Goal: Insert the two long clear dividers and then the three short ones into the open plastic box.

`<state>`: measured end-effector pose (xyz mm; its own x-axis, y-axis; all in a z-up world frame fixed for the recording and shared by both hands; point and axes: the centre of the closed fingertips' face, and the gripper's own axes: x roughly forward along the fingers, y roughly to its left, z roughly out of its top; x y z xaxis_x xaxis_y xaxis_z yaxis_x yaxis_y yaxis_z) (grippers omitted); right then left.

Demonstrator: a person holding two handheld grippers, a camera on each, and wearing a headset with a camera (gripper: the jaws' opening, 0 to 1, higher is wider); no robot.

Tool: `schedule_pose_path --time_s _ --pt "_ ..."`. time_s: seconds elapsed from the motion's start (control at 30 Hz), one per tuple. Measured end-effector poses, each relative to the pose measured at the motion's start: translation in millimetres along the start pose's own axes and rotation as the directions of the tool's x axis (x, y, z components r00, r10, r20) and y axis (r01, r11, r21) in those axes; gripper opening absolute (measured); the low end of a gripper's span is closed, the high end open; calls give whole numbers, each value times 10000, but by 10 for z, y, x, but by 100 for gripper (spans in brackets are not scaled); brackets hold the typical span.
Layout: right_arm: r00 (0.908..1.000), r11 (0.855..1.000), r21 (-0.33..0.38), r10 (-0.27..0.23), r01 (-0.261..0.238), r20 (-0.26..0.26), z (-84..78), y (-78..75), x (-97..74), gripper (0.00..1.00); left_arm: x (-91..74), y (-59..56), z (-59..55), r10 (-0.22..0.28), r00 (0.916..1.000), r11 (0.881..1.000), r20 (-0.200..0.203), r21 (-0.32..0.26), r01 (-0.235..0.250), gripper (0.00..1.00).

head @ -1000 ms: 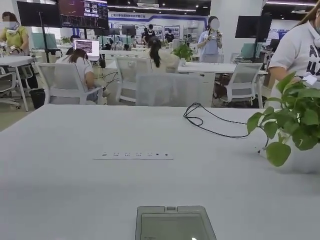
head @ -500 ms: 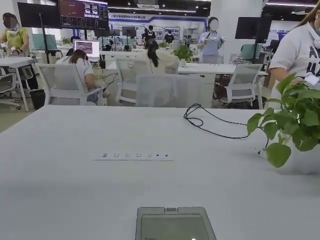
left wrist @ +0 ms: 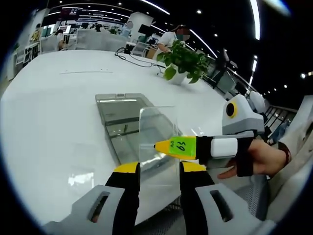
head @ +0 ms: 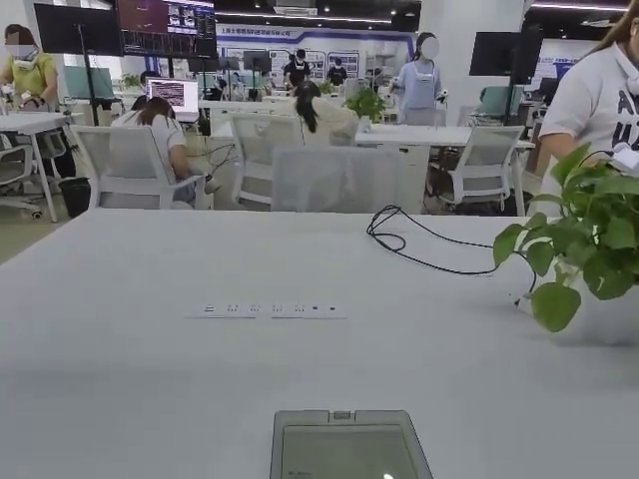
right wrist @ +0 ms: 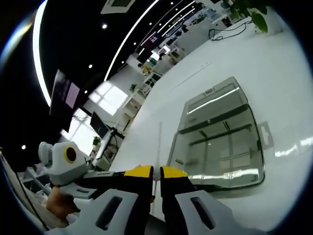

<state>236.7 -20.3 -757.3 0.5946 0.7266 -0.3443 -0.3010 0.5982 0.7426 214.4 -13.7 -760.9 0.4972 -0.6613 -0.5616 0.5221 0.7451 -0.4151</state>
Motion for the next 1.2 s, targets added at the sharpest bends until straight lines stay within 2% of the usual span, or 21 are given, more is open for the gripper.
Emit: schedule_pose_path --time_s 0.07,0.1,0.27,0.37,0.57,0.67,0.93,1.07,1.2 --pt "10000 10000 11 13 -13 -51 -9 -1 1 7 0 -2 -11 -3 10000 10000 -56 68 3 30" --pt "10000 10000 55 28 -28 -35 -7 1 -2 7 -1 -2 -2 -6 10000 9994 -29 333 7 30" --pt "9999 9998 191 69 -67 -145 -10 6 6 6 6 -5 -3 -12 10000 9991 -77 423 15 30" --pt "9998 9998 200 90 -86 -169 -1 10 3 6 8 -12 -1 -36 10000 9977 -80 677 42 31" --pt "9998 9996 252 88 -84 -159 87 6 -4 6 0 -60 -20 -183 9997 9883 -159 1511 205 34" --pt "9997 9995 307 -1 8 -232 128 -22 -19 6 -5 -75 3 -202 9998 9841 -1 1764 199 40" --pt "9968 9976 495 -461 493 -646 229 -105 -81 6 -19 -70 21 -138 9997 9597 196 2811 78 52" --pt "9902 9958 88 -892 907 -1074 276 -152 -112 6 -21 -63 7 -162 9996 9478 246 3188 75 60" --pt "9821 9929 73 -1162 1186 -1483 311 -197 -134 6 -29 -50 -19 -167 9996 9406 209 3394 86 67"
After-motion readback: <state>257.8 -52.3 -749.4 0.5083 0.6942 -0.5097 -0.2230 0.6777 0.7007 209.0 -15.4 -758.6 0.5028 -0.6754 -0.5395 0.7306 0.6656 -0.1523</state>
